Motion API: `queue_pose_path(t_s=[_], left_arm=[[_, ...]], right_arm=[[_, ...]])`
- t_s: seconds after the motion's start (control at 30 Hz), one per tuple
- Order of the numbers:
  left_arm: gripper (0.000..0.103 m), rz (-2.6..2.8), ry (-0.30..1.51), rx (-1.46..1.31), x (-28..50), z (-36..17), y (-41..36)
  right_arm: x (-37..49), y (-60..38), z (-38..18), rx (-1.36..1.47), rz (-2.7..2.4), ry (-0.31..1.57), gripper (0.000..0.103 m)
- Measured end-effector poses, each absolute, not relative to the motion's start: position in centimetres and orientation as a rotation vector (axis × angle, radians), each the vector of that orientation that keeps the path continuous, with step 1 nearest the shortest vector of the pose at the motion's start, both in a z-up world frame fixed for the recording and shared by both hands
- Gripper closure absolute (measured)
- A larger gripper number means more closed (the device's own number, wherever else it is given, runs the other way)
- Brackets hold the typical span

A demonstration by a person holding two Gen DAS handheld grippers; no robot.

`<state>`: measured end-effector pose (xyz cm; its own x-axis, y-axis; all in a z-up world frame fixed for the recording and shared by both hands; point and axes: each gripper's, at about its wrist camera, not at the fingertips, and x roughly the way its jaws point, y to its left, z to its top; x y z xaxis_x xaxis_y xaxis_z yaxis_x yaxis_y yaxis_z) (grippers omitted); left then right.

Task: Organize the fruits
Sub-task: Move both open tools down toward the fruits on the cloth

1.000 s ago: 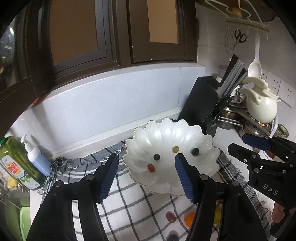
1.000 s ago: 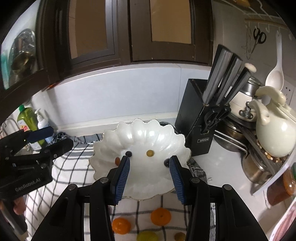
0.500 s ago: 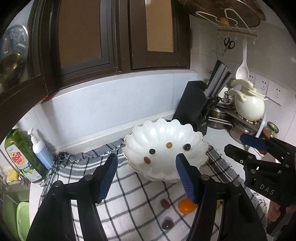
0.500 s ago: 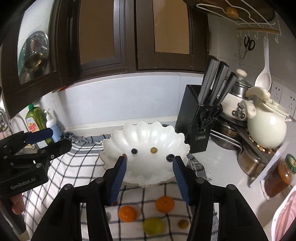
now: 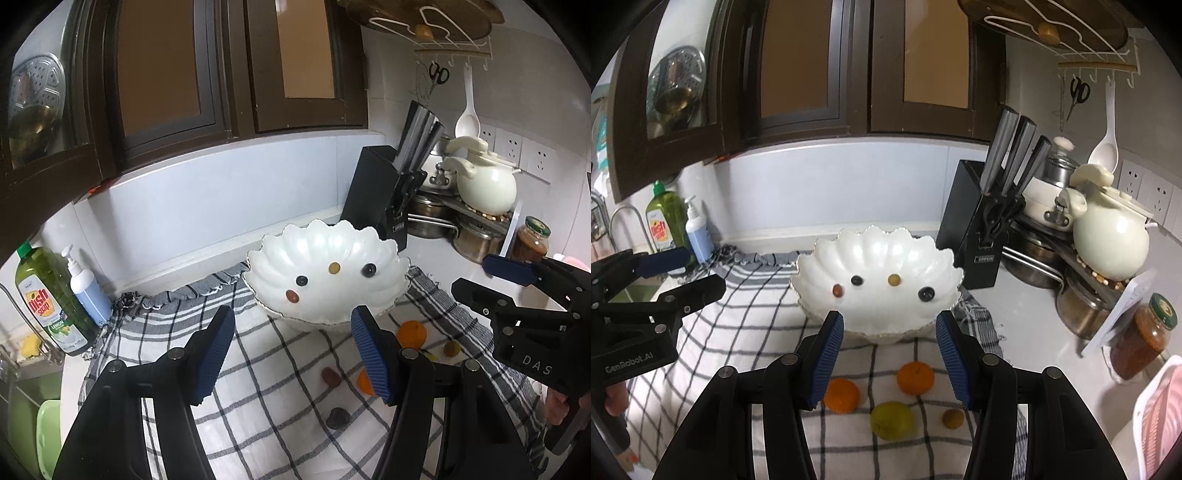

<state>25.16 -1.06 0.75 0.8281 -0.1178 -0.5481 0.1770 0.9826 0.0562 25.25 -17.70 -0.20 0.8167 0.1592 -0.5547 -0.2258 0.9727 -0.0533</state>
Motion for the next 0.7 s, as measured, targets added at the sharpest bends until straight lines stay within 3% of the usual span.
queue_pose_path(t_s=[0.7], left_arm=[[0.038, -0.165, 0.701, 0.070, 23.7, -5.1, -2.0]], right_arm=[[23.5, -18.5, -5.8, -0.135, 0.211, 0.671, 0.050]])
